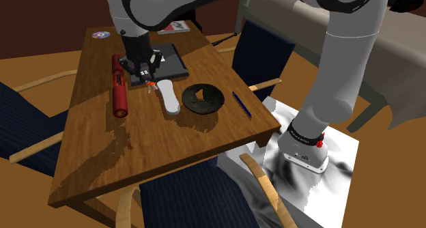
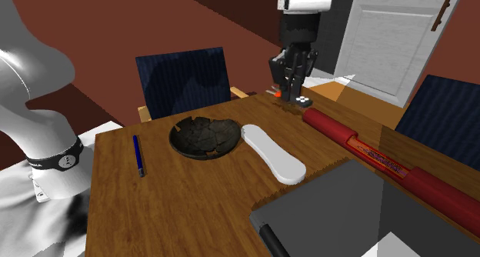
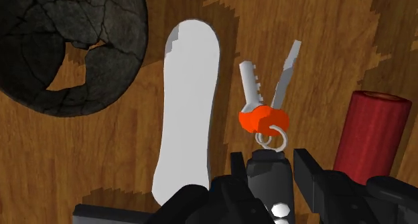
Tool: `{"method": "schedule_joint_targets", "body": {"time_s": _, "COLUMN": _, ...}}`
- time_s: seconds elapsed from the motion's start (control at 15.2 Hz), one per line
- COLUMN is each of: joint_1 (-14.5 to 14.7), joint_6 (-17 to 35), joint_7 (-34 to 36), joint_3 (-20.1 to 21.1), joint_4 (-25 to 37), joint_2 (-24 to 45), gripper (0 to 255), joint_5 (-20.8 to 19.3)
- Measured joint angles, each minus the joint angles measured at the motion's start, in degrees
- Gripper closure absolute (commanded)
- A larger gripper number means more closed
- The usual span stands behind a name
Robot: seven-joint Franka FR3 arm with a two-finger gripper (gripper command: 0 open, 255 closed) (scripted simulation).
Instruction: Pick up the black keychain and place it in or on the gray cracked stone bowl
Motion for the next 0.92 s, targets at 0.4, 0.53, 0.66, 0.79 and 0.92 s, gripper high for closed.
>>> {"method": "schedule_joint_targets", "body": {"time_s": 0.4, "joint_1": -4.0, "joint_6": 3.53, "joint_7": -5.57, "joint_3": -0.35, "joint_4": -16.23, "joint_2": -14.48, "gripper": 255, "joint_5": 6.7}}
{"method": "schedule_joint_targets", "body": {"time_s": 0.53, "joint_1": -4.63, "joint_6": 4.47, "joint_7": -7.71, "joint_3": -0.96, "joint_4": -21.44, "joint_2": -19.36, "gripper": 255, "joint_5": 8.98}}
{"method": "schedule_joint_targets", "body": {"time_s": 0.66, "joint_1": -5.07, "joint_6": 5.36, "joint_7": -10.26, "joint_3": -2.05, "joint_4": -26.79, "joint_2": -24.25, "gripper": 255, "joint_5": 11.15}}
{"method": "schedule_joint_targets", "body": {"time_s": 0.79, "joint_1": -5.17, "joint_6": 5.34, "joint_7": -12.43, "joint_3": -3.17, "joint_4": -30.71, "joint_2": -28.49, "gripper": 255, "joint_5": 12.81}}
{"method": "schedule_joint_targets", "body": {"time_s": 0.92, "joint_1": -4.89, "joint_6": 5.38, "joint_7": -14.7, "joint_3": -4.53, "joint_4": -35.81, "joint_2": -33.8, "gripper": 255, "joint_5": 14.63}}
